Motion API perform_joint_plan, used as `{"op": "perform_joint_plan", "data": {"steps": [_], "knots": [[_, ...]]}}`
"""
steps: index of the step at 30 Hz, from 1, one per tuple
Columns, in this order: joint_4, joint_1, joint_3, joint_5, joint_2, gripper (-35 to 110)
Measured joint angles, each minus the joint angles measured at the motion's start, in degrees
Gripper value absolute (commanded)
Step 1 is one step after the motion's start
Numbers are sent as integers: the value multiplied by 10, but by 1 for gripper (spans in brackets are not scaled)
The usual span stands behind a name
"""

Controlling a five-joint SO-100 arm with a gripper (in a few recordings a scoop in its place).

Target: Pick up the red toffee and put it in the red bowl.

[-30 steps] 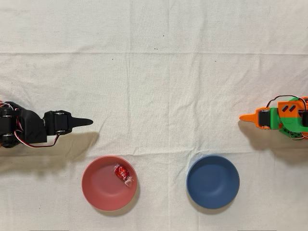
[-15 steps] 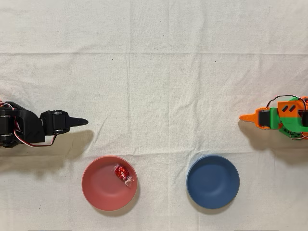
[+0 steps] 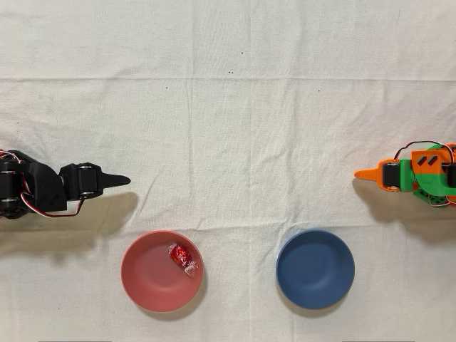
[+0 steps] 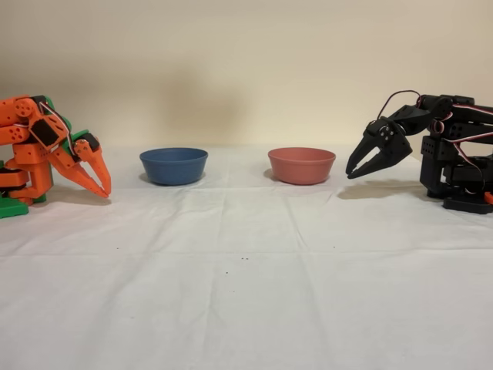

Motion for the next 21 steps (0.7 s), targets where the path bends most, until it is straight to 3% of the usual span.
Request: {"op": "perform_joint_plan", "data": {"steps": [21], "knots": [[0, 0, 0, 13, 0, 1]]}}
